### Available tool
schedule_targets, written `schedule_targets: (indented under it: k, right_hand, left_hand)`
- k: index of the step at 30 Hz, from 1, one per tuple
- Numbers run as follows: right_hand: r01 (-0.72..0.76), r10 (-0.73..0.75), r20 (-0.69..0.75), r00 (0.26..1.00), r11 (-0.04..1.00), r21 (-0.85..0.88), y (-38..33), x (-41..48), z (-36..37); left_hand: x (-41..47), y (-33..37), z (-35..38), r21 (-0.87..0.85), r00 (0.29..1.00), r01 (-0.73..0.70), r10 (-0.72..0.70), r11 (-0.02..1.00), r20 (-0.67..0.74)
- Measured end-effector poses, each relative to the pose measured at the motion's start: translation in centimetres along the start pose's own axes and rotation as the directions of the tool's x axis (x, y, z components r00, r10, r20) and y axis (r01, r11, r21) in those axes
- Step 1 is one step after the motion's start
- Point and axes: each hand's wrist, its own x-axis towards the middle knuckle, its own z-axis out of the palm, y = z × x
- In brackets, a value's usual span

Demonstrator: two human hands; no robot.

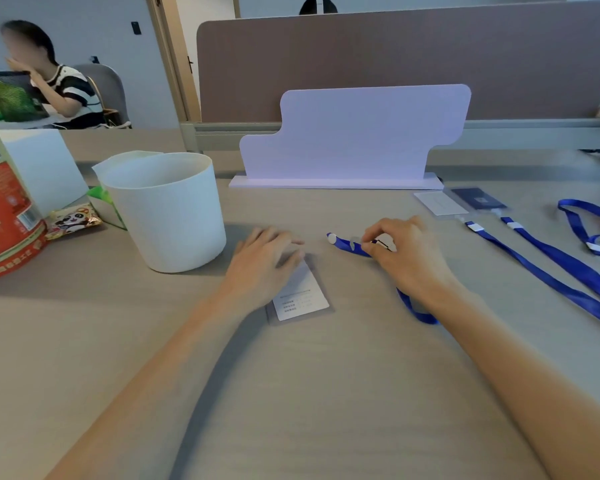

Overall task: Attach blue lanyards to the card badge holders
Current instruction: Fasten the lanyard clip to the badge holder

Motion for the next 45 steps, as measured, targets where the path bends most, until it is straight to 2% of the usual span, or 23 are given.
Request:
schedule_targets:
  k: [3,5,7,8,10,12,14,16,19,23,26,31,34,36,38,40,43,45]
  right_hand:
    - [-0.004,0.021,0.097,0.995,0.986,-0.167,0.3,0.1,0.1]
    - [-0.006,0.036,0.133,0.991,0.975,-0.222,0.4,0.0,0.1]
    - [0.008,0.014,0.109,0.994,0.979,-0.202,0.3,0.1,0.0]
    - [-0.004,0.016,0.092,0.996,0.991,-0.133,0.1,0.2,-0.2]
    - [-0.078,0.064,0.091,0.994,0.984,0.161,-0.8,0.4,-0.8]
    - [-0.137,0.097,0.107,0.989,0.872,0.471,-1.8,0.5,-1.5]
    - [-0.157,0.11,0.112,0.988,0.759,0.632,-3.1,0.5,-2.2]
    - [-0.178,0.12,0.132,0.984,0.692,0.699,-4.6,0.5,-2.8]
    - [-0.156,0.099,0.121,0.988,0.645,0.748,-6.5,0.7,-3.3]
    - [-0.144,0.047,0.143,0.989,0.571,0.808,-8.8,1.6,-4.3]
    - [-0.096,-0.009,0.126,0.992,0.592,0.8,-10.7,2.5,-4.8]
    - [-0.005,-0.107,0.095,0.99,0.638,0.77,-14.8,4.4,-3.3]
    - [0.065,-0.169,0.067,0.983,0.674,0.736,-17.9,6.2,-1.5]
    - [0.144,-0.236,0.042,0.971,0.715,0.684,-19.9,7.7,-0.5]
    - [0.21,-0.305,0.045,0.951,0.748,0.63,-21.7,9.2,0.4]
    - [0.255,-0.354,0.067,0.933,0.782,0.569,-23.2,10.7,1.5]
    - [0.3,-0.395,0.156,0.905,0.855,0.423,-24.5,12.7,3.7]
    - [0.349,-0.425,0.284,0.859,0.894,0.282,-24.8,13.7,5.2]
  left_hand:
    - [-0.2,0.4,0.8,0.042,0.994,-0.051,0.046,0.998,0.102]
    - [0.0,1.0,1.1,0.028,0.996,-0.048,0.046,0.998,0.081]
    - [0.4,1.5,1.2,0.025,0.998,-0.047,0.046,0.999,0.036]
    - [0.5,1.7,1.2,0.024,0.999,-0.047,0.046,0.999,0.024]
    - [0.6,1.8,1.0,0.007,0.998,-0.048,0.048,0.999,0.029]
    - [0.3,2.3,0.6,-0.024,0.997,-0.039,0.041,0.999,0.061]
    - [-0.1,3.4,0.2,-0.107,0.994,0.005,0.007,0.994,0.107]
    - [-0.4,4.9,-0.5,-0.29,0.981,0.09,-0.035,0.953,0.191]
    - [-0.9,6.8,-1.7,-0.547,0.964,0.136,0.016,0.826,0.264]
    - [-1.2,7.8,-2.8,-0.706,0.968,0.178,0.006,0.686,0.251]
    - [-1.2,6.9,-4.6,-0.734,0.972,0.22,-0.078,0.643,0.223]
    - [-1.2,3.2,-10.4,-0.817,0.956,0.27,-0.241,0.509,0.166]
    - [-0.7,0.2,-14.6,-0.885,0.947,0.214,-0.309,0.413,0.085]
    - [-0.1,-1.6,-17.5,-0.909,0.94,0.165,-0.341,0.384,0.027]
    - [0.8,-3.5,-19.7,-0.903,0.93,0.144,-0.366,0.406,-0.017]
    - [1.9,-5.0,-21.1,-0.84,0.917,0.176,-0.396,0.514,-0.05]
    - [3.4,-7.2,-21.6,-0.577,0.9,0.31,-0.428,0.755,-0.077]
    - [3.9,-8.8,-21.3,-0.355,0.919,0.362,-0.394,0.862,-0.019]
